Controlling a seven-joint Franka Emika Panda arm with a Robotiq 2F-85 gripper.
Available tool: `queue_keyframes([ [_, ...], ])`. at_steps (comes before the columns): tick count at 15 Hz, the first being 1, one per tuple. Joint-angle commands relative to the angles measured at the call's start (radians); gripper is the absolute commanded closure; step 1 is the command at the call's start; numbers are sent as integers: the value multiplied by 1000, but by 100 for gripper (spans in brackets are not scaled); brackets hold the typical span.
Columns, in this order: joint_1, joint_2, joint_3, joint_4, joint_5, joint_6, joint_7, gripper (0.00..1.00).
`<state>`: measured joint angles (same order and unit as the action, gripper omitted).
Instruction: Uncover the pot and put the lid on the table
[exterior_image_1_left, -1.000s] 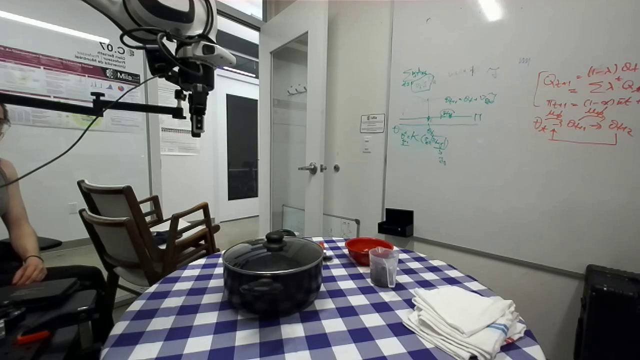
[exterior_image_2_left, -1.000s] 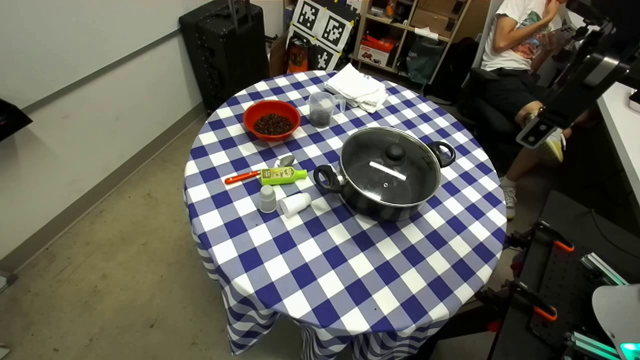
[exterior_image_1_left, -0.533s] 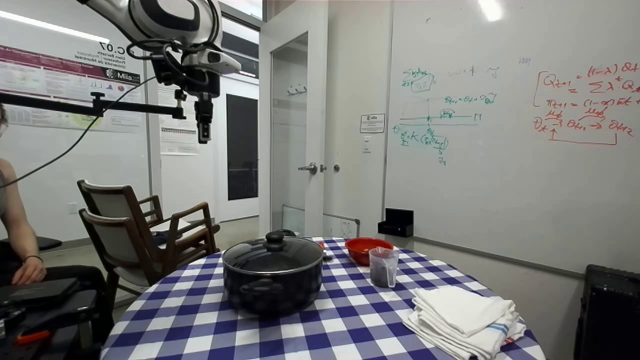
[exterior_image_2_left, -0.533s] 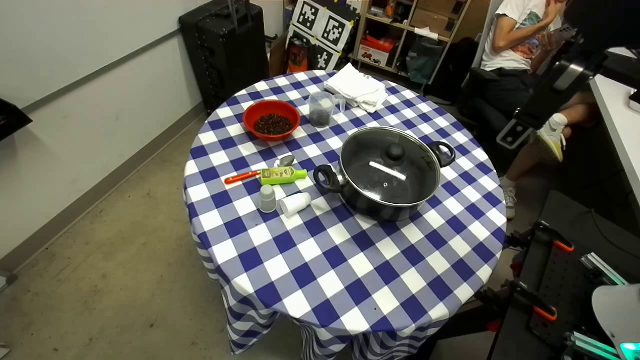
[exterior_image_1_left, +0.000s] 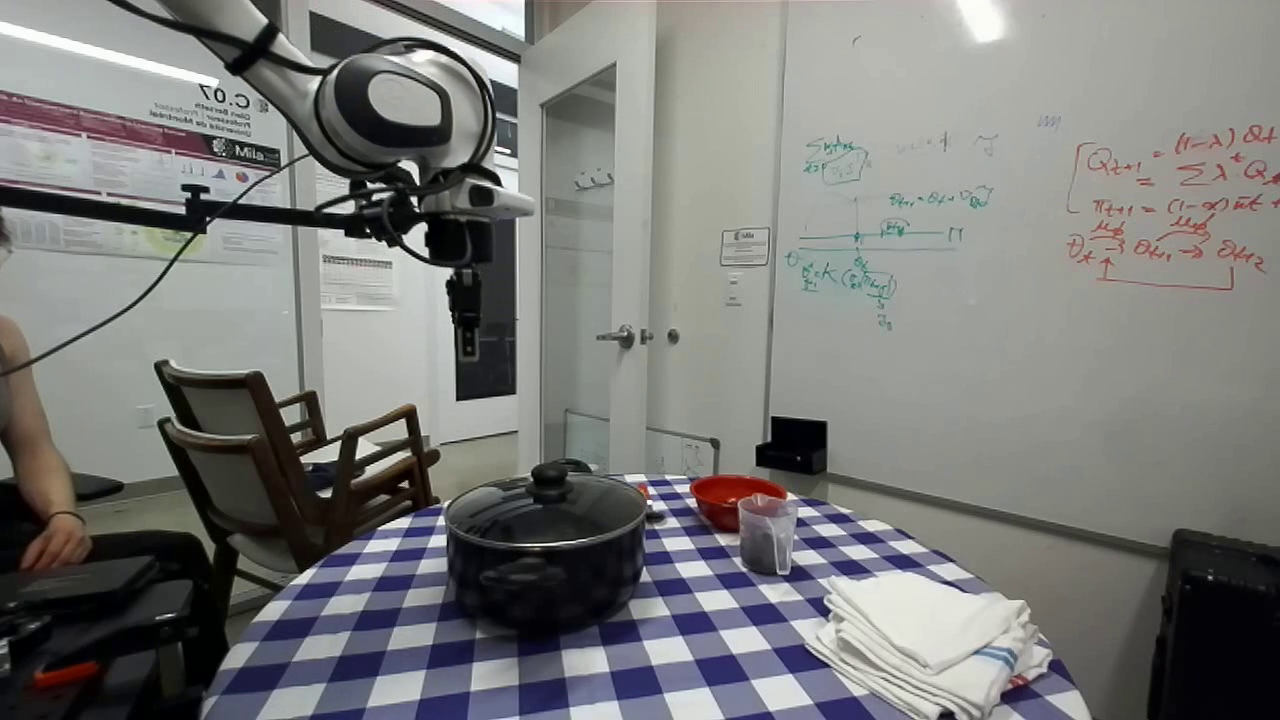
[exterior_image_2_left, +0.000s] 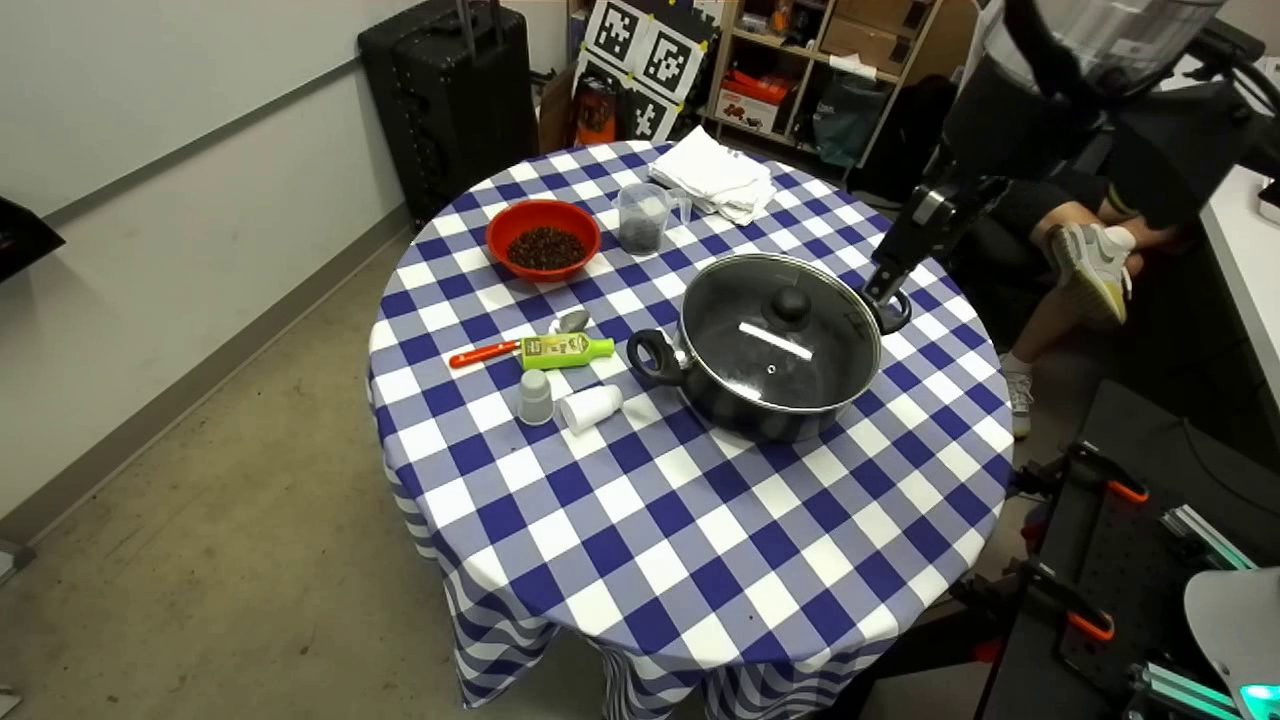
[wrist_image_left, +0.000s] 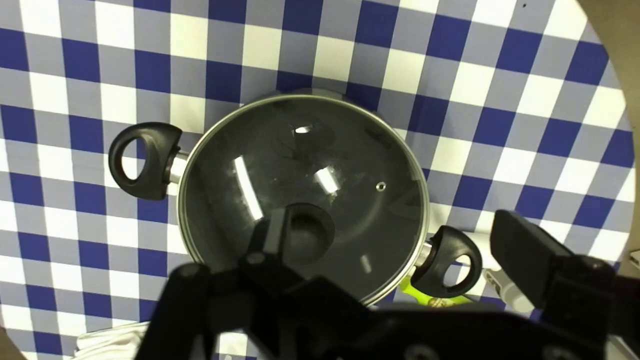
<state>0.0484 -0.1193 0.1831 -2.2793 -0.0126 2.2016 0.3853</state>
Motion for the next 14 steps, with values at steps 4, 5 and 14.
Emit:
queue_keyframes([
  [4, -1, 179, -70, 40, -69, 140, 97, 0],
  [5, 2, 202, -80, 49, -78, 160, 117, 0],
  [14, 41, 354, -150, 167, -133, 204, 205, 0],
])
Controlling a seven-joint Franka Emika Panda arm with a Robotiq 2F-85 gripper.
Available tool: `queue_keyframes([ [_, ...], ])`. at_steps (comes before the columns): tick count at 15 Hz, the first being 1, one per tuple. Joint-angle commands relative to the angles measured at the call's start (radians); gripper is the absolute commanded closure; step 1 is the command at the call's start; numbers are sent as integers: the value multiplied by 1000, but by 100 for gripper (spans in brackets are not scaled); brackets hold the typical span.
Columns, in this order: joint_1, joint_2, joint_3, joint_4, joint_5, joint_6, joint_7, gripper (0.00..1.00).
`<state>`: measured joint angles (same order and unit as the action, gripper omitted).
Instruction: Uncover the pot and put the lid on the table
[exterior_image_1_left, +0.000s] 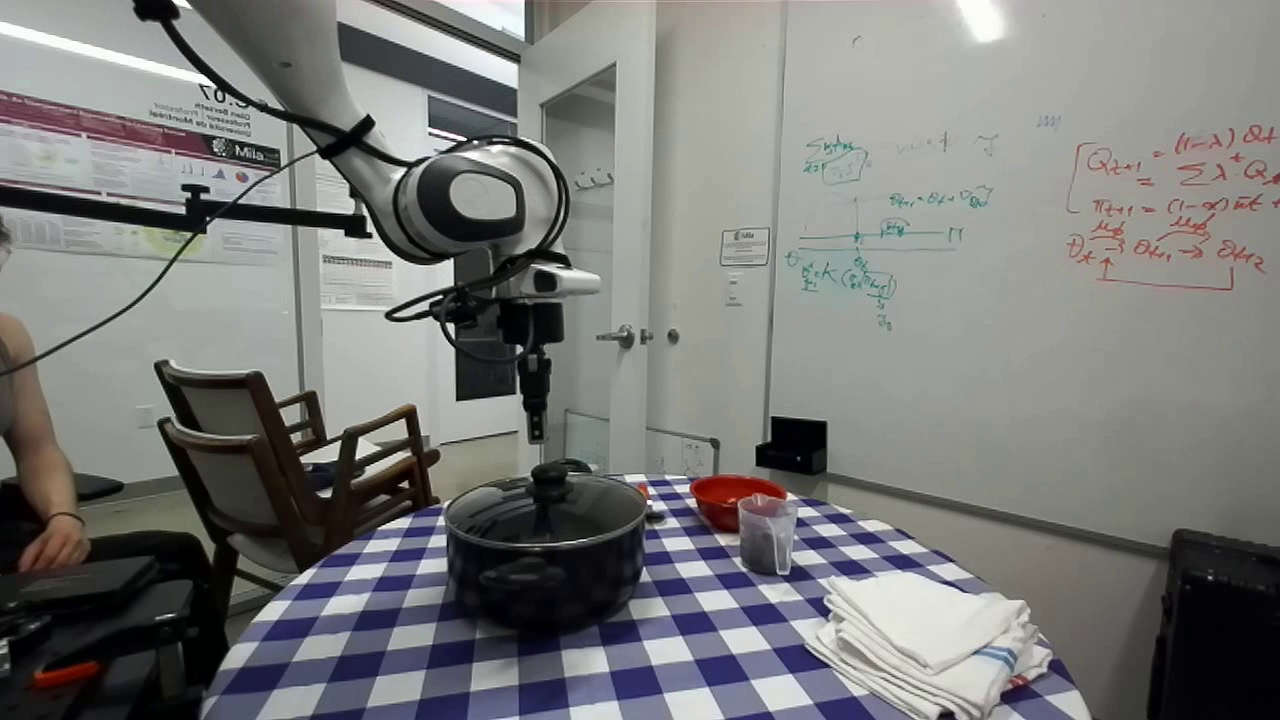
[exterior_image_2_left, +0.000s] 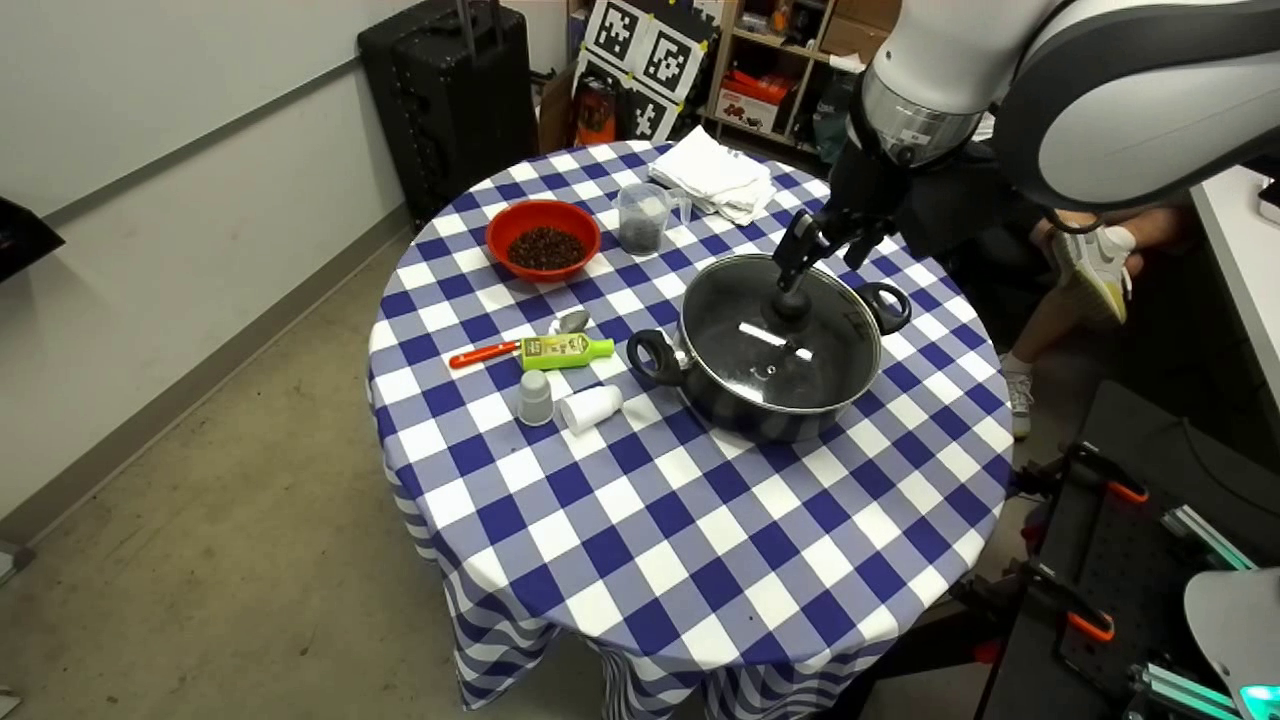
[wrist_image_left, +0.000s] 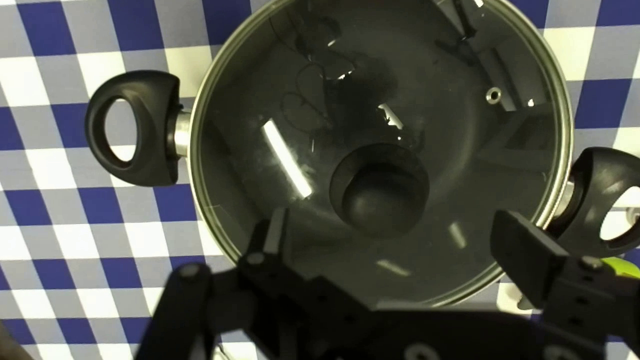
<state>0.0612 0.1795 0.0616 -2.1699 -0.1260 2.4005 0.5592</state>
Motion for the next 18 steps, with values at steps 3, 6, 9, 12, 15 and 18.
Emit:
queue_keyframes([
  [3, 35, 101, -37, 91, 3, 7, 13, 0],
  [6, 36, 135, -40, 114, 27, 2, -16, 0],
  [9, 39, 161, -43, 131, 38, -2, -24, 0],
  [12, 40, 174, -42, 141, 52, -11, -42, 0],
  [15, 38, 180, -39, 143, 71, -19, -61, 27],
  [18, 39, 173, -37, 137, 92, -44, -84, 46],
])
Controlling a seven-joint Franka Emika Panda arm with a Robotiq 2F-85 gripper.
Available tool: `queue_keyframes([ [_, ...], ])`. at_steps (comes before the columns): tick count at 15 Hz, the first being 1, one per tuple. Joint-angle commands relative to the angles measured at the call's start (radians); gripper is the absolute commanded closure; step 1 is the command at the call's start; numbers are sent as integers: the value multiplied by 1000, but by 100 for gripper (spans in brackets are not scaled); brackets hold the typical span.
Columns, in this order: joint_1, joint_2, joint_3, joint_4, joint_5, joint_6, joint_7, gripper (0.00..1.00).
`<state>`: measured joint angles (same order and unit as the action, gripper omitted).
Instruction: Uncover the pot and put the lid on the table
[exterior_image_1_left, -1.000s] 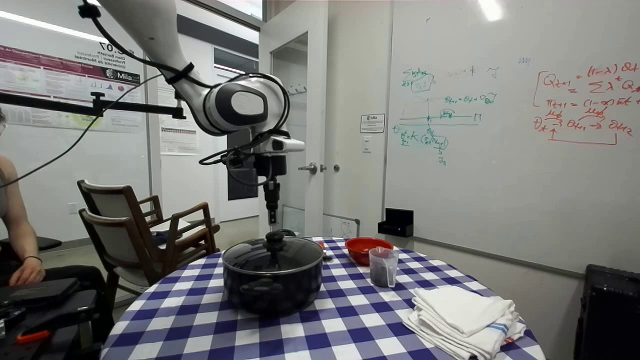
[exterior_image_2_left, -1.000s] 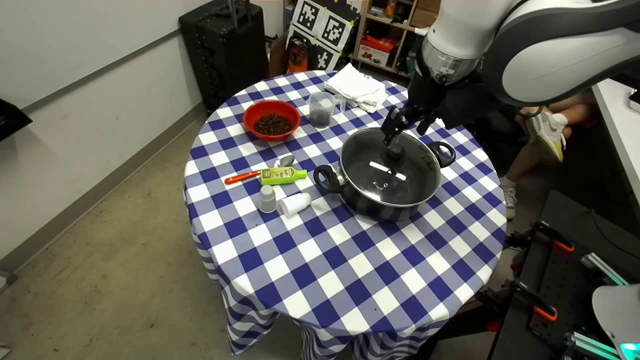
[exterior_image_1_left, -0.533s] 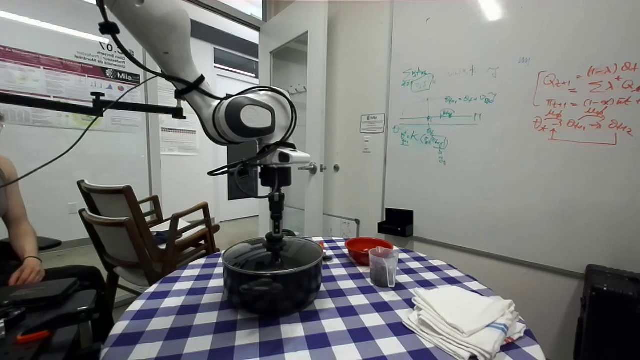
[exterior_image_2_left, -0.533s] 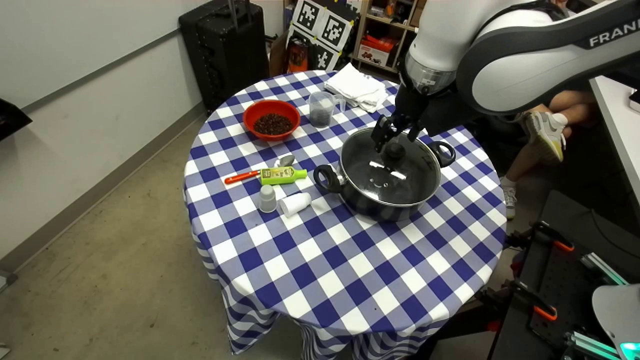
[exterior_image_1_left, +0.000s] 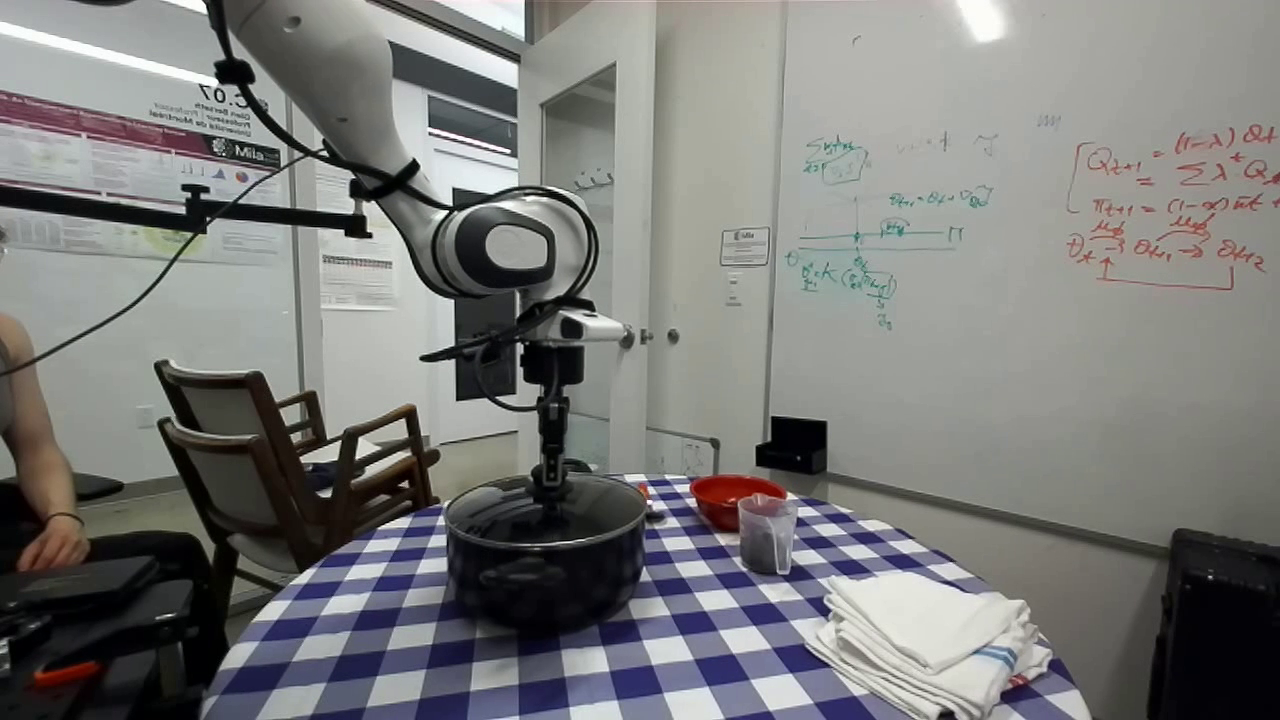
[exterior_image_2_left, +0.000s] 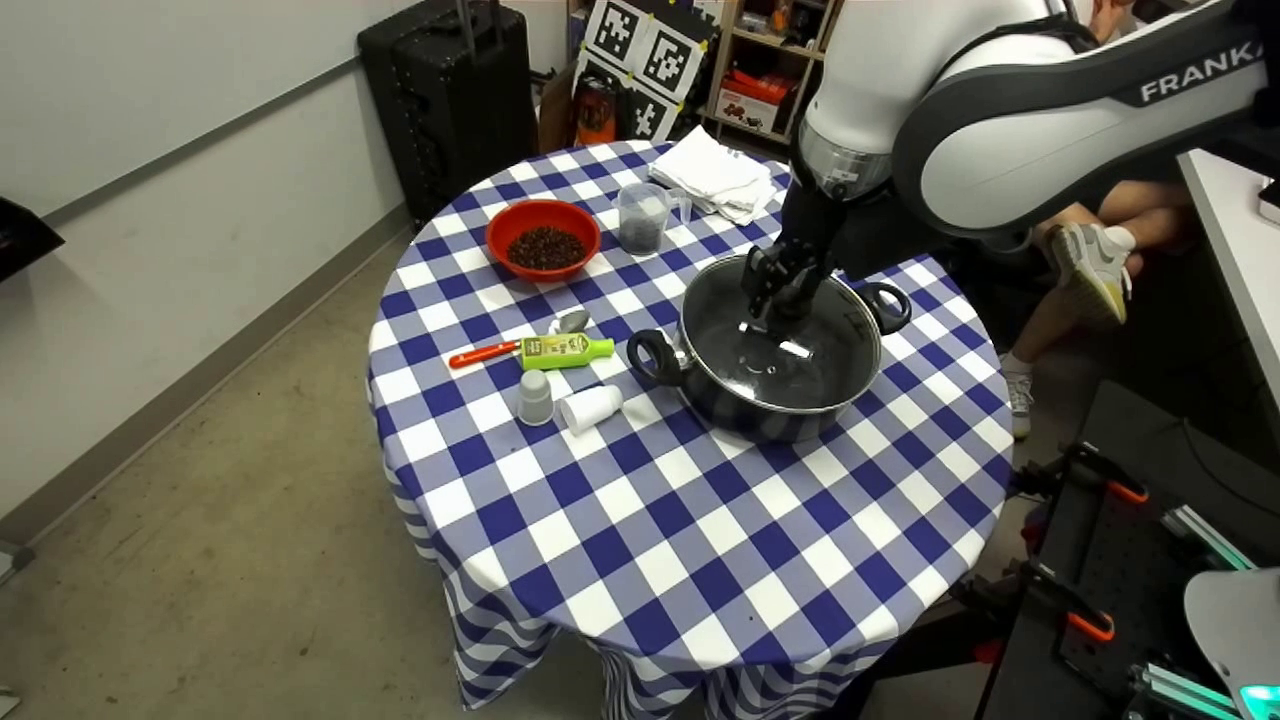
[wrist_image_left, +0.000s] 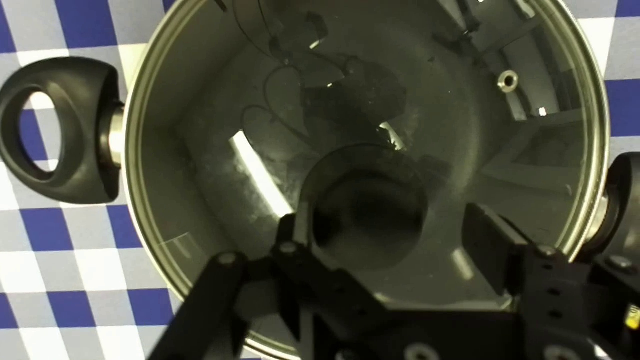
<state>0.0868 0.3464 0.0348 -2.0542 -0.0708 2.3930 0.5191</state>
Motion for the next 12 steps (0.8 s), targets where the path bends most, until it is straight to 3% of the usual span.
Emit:
queue_keyframes([
  [1, 14, 3, -11, 18, 39, -41, -51, 55],
  [3, 15, -3, -15, 15, 35, -55, -51, 72],
  [4, 15, -6, -16, 15, 35, -62, -52, 75],
  [9, 18, -28, -17, 5, 33, -74, -50, 75],
  [12, 13, -101, -12, -28, 35, -79, -77, 75],
])
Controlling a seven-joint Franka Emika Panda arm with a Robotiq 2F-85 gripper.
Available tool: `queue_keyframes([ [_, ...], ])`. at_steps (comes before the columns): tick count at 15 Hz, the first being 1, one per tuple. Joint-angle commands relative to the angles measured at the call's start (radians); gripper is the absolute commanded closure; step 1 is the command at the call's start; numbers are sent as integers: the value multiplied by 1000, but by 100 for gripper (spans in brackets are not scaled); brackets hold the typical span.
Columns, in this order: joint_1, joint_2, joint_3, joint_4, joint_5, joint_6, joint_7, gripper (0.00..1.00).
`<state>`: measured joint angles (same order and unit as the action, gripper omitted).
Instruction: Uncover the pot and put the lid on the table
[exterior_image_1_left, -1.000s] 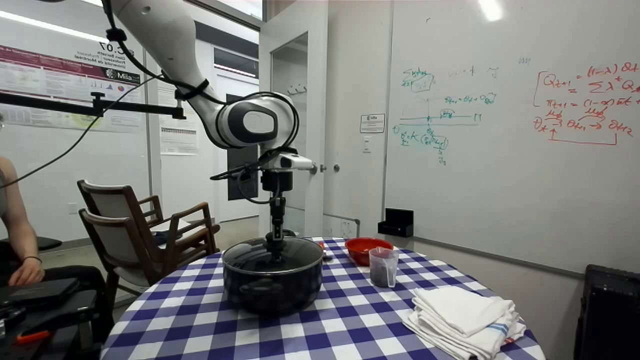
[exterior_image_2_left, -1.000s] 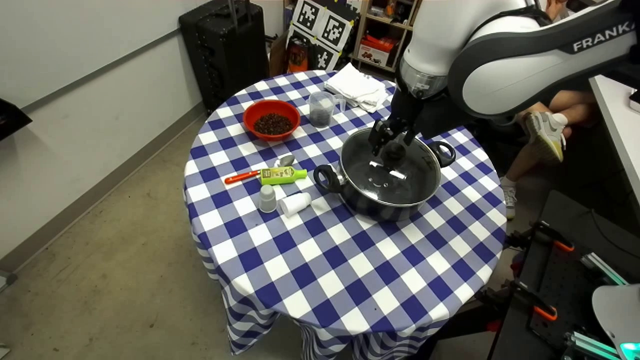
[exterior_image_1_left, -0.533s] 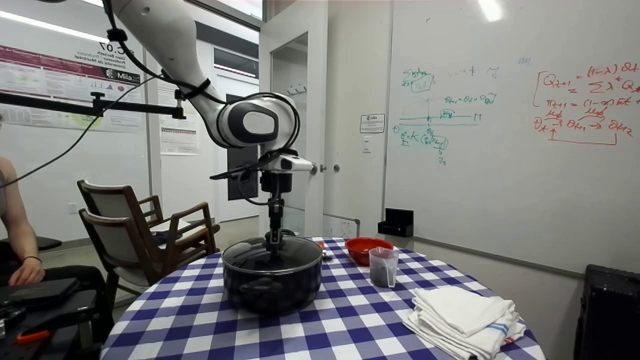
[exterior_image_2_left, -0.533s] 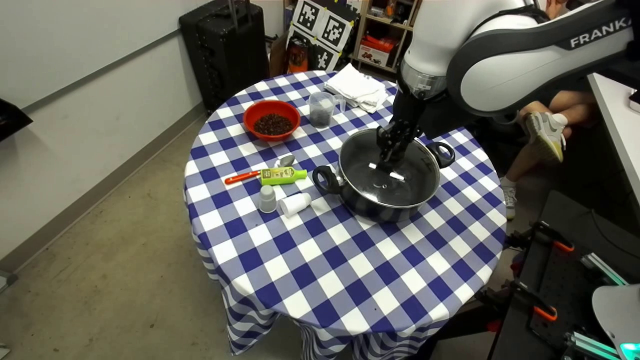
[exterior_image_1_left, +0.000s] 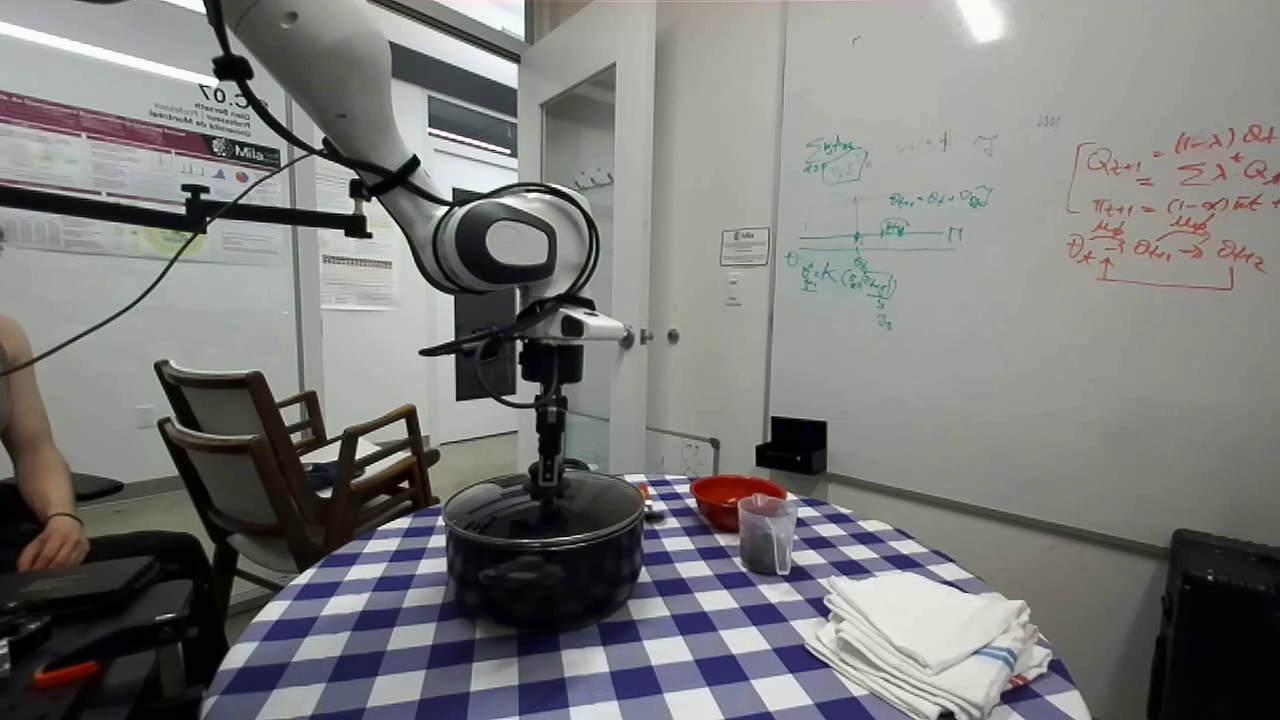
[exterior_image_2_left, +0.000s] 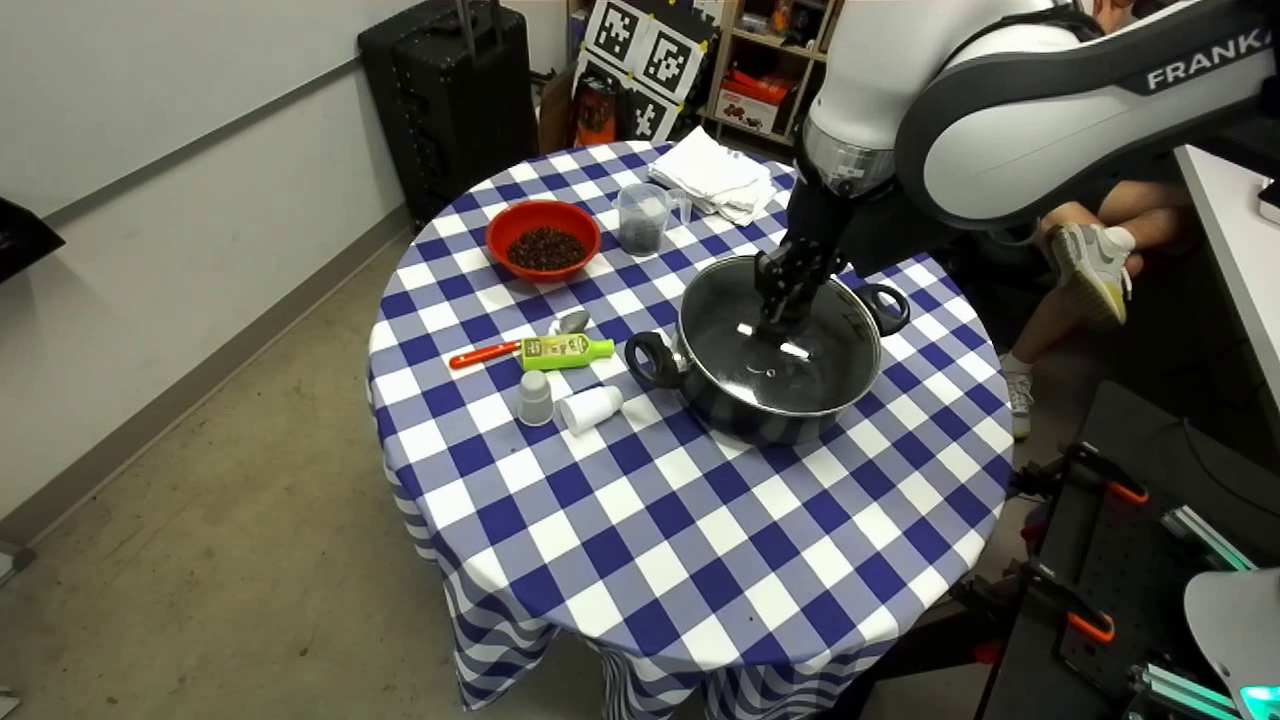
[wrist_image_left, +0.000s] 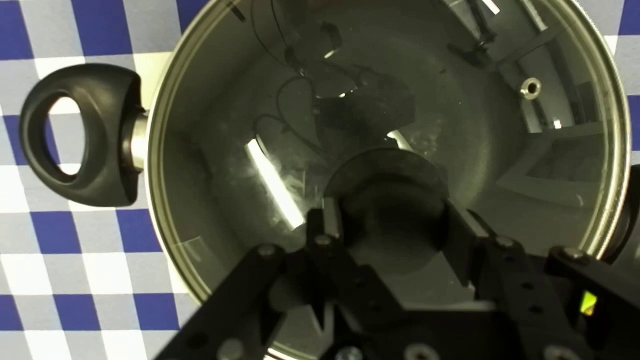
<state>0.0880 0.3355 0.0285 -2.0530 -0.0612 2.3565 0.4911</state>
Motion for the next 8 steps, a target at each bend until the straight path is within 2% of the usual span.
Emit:
queue_keyframes([
  [1, 11, -121, -4, -39, 21, -55, -62, 75],
  [5, 24, -286, -5, -102, -45, -125, -44, 75],
  [8, 17, -419, 23, -181, -34, -198, -56, 75],
])
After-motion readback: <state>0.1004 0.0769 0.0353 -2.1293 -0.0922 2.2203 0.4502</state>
